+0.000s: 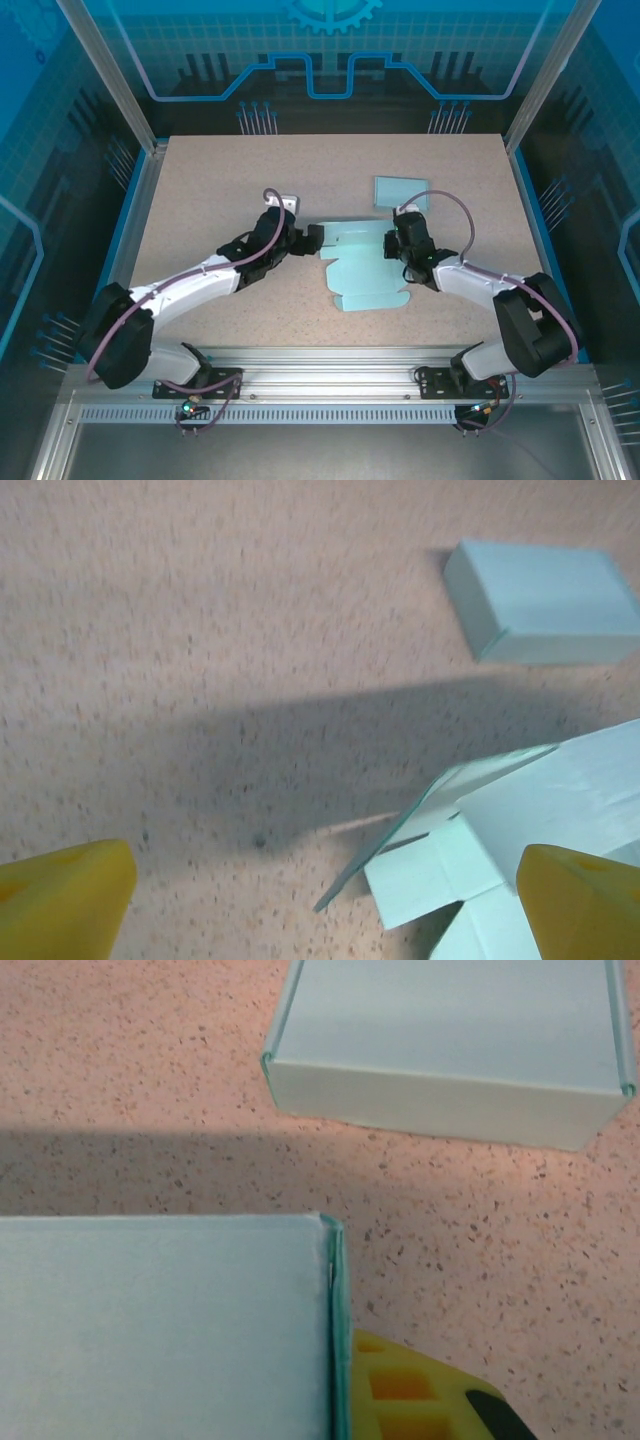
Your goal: Fold the paper box
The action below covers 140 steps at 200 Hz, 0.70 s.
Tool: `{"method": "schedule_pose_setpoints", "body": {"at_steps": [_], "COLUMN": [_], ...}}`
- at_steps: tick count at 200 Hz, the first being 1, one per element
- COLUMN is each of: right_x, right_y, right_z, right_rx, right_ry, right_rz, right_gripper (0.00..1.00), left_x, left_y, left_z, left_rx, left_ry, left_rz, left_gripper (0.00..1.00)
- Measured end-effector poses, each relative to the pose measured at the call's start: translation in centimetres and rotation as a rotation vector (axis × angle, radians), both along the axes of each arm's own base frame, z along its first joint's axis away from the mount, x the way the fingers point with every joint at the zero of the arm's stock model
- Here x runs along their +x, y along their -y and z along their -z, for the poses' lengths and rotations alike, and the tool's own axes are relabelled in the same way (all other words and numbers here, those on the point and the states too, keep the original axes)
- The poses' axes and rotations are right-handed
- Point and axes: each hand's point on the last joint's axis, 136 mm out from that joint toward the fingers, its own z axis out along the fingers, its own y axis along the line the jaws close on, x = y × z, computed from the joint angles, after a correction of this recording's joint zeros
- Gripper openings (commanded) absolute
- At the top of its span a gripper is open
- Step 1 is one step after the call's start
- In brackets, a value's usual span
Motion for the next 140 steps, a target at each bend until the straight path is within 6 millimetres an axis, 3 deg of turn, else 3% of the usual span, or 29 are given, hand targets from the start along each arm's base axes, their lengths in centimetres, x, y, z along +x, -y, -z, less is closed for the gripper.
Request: {"method": "schedule_pose_setpoints", "body": {"at_steps": [41, 82, 140], "right_x": [-1.1, -0.8, -0.7], "right_y": [0.6, 0.4, 0.3], "right_z": [1.3, 1.0, 0.9], "right_rx": [-0.036, -0.046, -0.046], "right_ry": [-0.003, 0.024, 0.031], "right_rz": [-0.022, -0.047, -0.048], "right_gripper": [0.0, 0.0, 0.0], "left_x": [0.2, 0.4, 0.0], "left_y": [0.4, 1.5, 2.1], "left_z": [1.9, 4.1, 4.3], "left_rx": [-0.024, -0.02, -0.017], "left_ry": [-0.052, -0.089, -0.09], "left_rz": [-0.023, -0.011, -0.009], "left_gripper": [0.99, 0.99, 0.99]}}
